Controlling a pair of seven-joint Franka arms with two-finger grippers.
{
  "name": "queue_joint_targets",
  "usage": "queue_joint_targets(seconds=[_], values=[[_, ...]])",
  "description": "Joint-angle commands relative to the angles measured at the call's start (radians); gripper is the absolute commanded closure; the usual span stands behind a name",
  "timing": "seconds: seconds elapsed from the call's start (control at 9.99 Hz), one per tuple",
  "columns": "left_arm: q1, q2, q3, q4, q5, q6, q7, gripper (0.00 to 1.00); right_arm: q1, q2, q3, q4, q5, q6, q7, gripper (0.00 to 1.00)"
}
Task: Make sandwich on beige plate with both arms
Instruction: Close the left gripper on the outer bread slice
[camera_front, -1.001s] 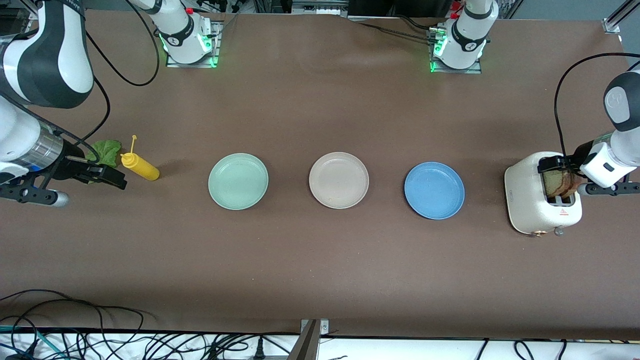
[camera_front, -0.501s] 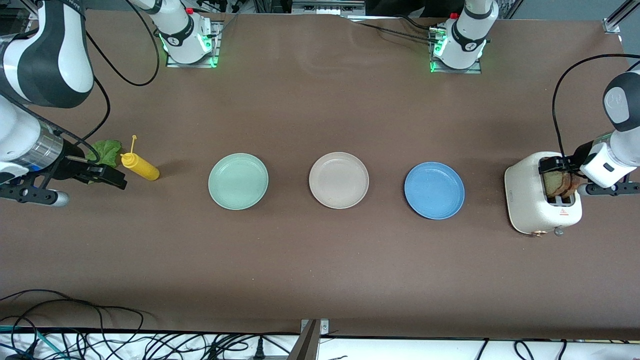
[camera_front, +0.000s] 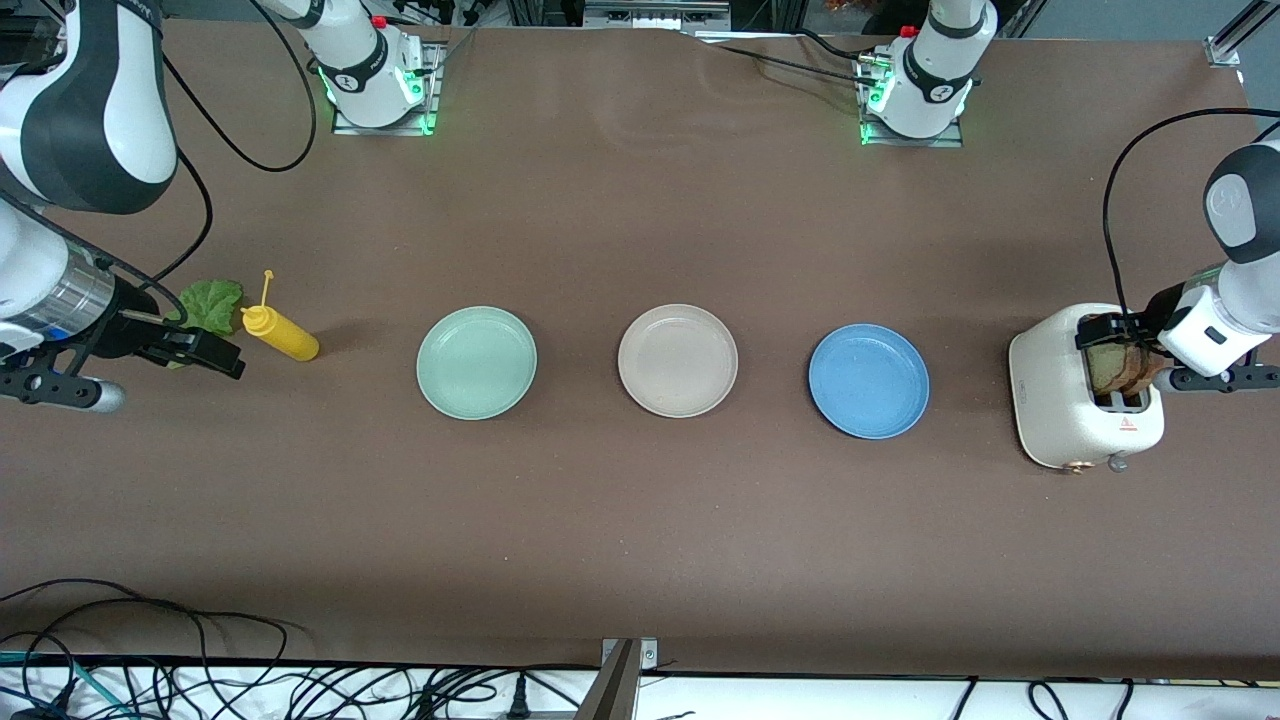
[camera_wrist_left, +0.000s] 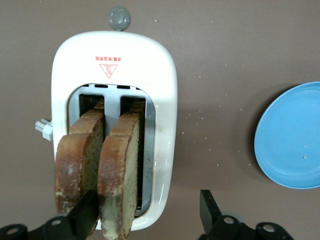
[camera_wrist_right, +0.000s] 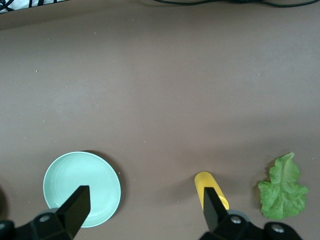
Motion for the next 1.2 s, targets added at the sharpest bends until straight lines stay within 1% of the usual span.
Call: queue_joint_targets(seconds=[0.0, 0.3, 0.8, 1.0, 1.1], values=[[-0.002, -0.009, -0.007, -0.002, 0.01, 0.014, -0.017, 0.1, 0.003, -0.01, 0.001, 0.004, -0.012, -0.008, 0.011, 0.0], [-0.005, 0.003, -0.007, 0.015, 0.016, 0.014, -0.018, 0.08, 0.0, -0.007, 0.001, 0.004, -0.012, -0.005, 0.015, 0.0], [0.006, 0.032, -0.008, 0.01, 0.019, 0.04, -0.015, 0.09, 0.005, 0.0, 0.004, 0.002, -0.013, -0.007, 0.013, 0.0], [0.006, 0.044, -0.008, 0.01, 0.019, 0.052, -0.015, 0.14, 0.005, 0.001, 0.004, 0.001, -0.015, -0.007, 0.002, 0.0], [0.006, 0.046, -0.007, 0.01, 0.019, 0.052, -0.015, 0.18, 0.005, 0.001, 0.004, 0.001, -0.015, -0.007, 0.002, 0.0]])
